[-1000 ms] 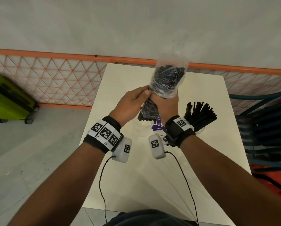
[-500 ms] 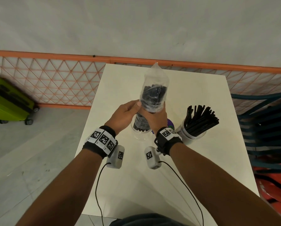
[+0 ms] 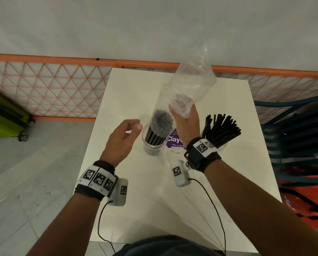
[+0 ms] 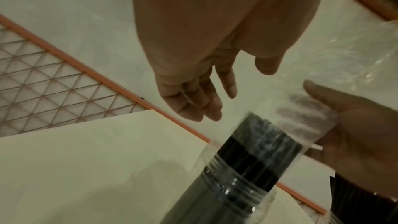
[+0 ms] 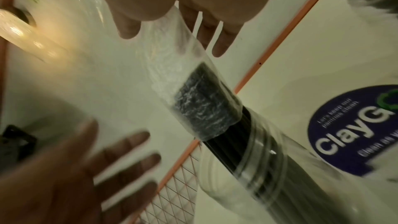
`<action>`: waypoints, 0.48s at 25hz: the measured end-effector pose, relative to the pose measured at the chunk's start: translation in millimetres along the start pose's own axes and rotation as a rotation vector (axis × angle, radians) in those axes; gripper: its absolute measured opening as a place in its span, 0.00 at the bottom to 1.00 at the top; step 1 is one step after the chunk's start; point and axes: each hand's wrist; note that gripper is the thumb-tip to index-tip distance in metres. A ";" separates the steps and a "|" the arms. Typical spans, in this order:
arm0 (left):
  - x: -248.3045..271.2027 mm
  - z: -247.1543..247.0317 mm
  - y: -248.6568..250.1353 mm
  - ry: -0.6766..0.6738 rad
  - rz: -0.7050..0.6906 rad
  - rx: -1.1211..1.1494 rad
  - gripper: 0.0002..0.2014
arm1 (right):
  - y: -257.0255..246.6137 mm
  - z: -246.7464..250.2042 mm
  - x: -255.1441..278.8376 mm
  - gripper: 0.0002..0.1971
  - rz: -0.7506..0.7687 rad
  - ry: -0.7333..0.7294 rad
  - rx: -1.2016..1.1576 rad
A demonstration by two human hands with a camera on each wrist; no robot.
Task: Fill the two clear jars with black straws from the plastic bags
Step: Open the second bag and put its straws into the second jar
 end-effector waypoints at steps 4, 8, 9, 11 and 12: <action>30.6 2.6 -31.6 0.000 0.055 -0.017 0.06 | -40.2 10.7 2.8 0.15 0.103 0.059 -0.181; 54.1 -2.1 -59.3 -0.018 0.125 -0.063 0.05 | -76.6 32.3 23.0 0.23 0.223 0.112 -0.243; 59.4 -3.4 -65.3 -0.019 0.140 -0.069 0.05 | -79.9 39.5 32.3 0.24 0.238 0.078 -0.193; 70.5 -5.3 -74.5 -0.030 0.168 -0.082 0.05 | -74.9 55.5 55.3 0.29 0.187 -0.062 -0.014; 75.4 -6.2 -77.4 -0.035 0.179 -0.089 0.05 | -66.3 64.0 66.4 0.32 0.127 -0.146 0.112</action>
Point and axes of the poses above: each hand's wrist, its own x-axis away from the middle knuckle, its own z-axis out of the back of the hand, y = z × x, and after that the axes turned 7 degrees about -y, right-handed
